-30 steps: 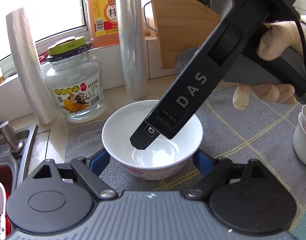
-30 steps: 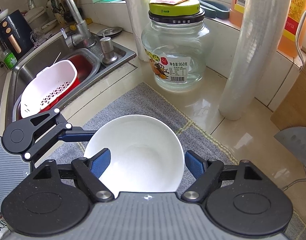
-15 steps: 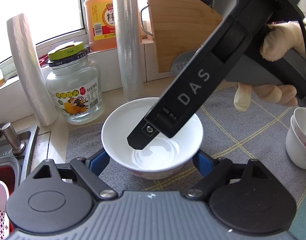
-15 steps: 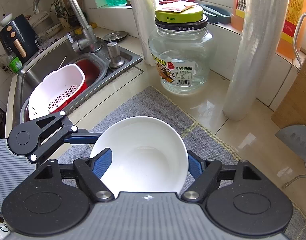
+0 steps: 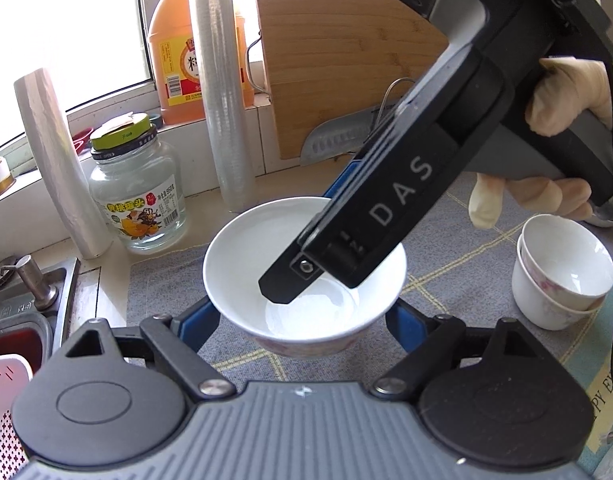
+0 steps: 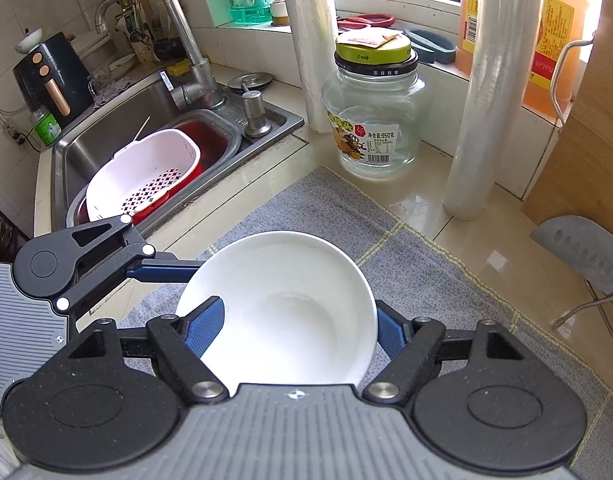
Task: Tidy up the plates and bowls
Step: 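Lift the white bowl with the right gripper and carry it toward the nested bowls, then lower the white bowl onto the nested bowls and open the right gripper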
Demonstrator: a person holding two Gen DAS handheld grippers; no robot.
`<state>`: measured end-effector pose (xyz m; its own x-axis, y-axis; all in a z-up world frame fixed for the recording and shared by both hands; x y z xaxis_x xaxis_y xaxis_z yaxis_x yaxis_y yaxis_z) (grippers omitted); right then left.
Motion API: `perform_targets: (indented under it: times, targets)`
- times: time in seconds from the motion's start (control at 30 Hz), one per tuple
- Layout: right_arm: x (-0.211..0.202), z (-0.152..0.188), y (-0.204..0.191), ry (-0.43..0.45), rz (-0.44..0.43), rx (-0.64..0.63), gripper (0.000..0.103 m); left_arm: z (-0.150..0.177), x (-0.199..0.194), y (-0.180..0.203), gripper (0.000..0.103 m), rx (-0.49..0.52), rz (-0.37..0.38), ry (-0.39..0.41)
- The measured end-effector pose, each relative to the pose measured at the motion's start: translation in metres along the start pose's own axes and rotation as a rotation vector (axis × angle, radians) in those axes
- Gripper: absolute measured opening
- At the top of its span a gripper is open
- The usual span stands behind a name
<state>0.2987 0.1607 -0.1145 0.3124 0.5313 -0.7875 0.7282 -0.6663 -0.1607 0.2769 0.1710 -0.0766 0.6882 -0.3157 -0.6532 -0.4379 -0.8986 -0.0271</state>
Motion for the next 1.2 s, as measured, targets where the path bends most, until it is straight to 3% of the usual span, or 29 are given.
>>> perform_targets:
  times: [0.6,1.2]
  targets:
    - [-0.074,0.066,0.001,0.047,0.07,0.082,0.084,-0.008,-0.036,0.074,0.09,0.077,0.116,0.015]
    - [-0.147,0.126,0.042,0.095,0.238,0.21,0.084,-0.033,-0.03,0.155,0.09,0.194,0.288,0.045]
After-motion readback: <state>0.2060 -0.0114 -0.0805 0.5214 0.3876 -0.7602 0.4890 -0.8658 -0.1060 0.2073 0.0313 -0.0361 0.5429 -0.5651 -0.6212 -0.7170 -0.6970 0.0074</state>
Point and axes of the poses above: each gripper's, at about its wrist camera, not at the fingertips, and x roughly the way its jaws point, y to its right, z to its underside, the point moved 9 cm from there along x, roughly the way its jaws point, and after that the axes turned 3 degrees about -x, right-handed, at the moved point
